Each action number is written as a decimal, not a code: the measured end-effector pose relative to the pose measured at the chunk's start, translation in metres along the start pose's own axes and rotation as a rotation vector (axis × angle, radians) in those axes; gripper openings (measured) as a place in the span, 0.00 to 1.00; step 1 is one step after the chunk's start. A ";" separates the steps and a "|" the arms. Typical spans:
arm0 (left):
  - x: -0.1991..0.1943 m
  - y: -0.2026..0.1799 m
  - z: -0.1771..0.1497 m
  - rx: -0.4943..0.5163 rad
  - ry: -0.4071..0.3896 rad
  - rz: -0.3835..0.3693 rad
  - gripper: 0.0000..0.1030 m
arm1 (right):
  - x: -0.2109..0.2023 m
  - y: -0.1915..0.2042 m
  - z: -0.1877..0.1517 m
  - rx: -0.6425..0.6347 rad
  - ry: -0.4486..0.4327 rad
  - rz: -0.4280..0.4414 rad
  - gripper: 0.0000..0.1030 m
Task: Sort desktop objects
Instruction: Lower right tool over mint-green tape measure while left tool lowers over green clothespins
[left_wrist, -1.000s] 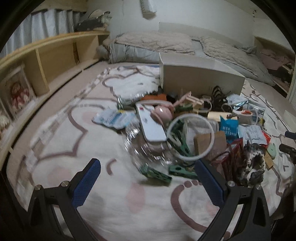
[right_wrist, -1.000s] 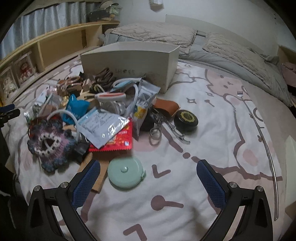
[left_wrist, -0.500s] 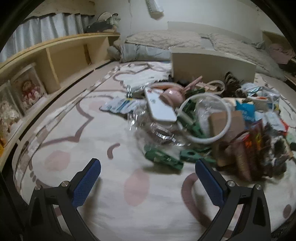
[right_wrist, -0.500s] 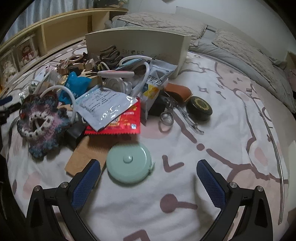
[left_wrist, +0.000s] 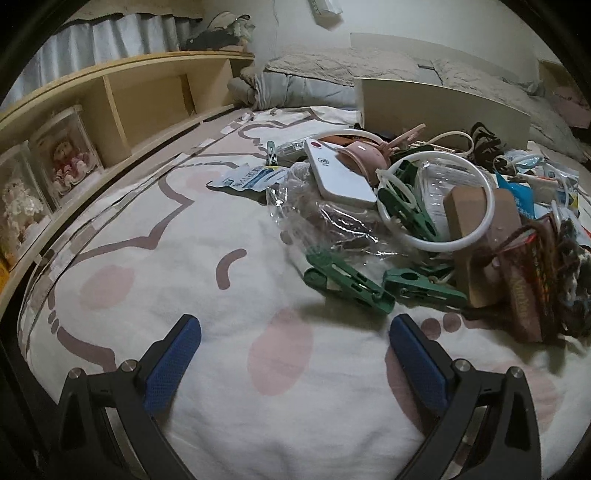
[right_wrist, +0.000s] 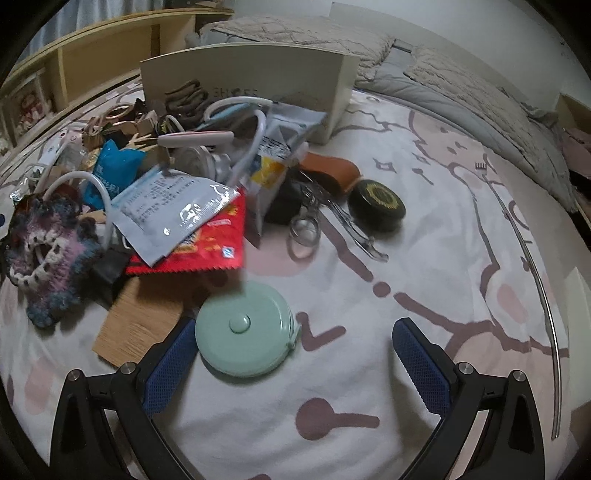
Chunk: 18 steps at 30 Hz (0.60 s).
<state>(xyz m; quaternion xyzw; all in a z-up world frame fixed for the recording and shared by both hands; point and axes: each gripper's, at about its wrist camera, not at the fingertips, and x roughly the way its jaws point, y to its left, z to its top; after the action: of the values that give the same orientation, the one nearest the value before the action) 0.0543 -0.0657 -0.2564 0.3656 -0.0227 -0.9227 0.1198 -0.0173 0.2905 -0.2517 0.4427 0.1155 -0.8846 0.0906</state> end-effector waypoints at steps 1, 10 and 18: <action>0.000 0.000 0.000 -0.003 0.000 0.000 1.00 | 0.000 -0.002 0.000 0.006 0.000 -0.004 1.00; -0.002 0.007 0.009 0.032 0.016 -0.064 1.00 | 0.008 -0.016 -0.004 0.102 0.062 0.017 1.00; -0.010 0.016 0.029 0.059 -0.007 -0.189 0.95 | 0.009 -0.016 -0.005 0.108 0.065 0.020 1.00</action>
<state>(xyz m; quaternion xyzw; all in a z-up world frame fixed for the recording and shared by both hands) 0.0452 -0.0797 -0.2265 0.3663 -0.0156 -0.9301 0.0212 -0.0226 0.3068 -0.2598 0.4765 0.0662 -0.8738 0.0715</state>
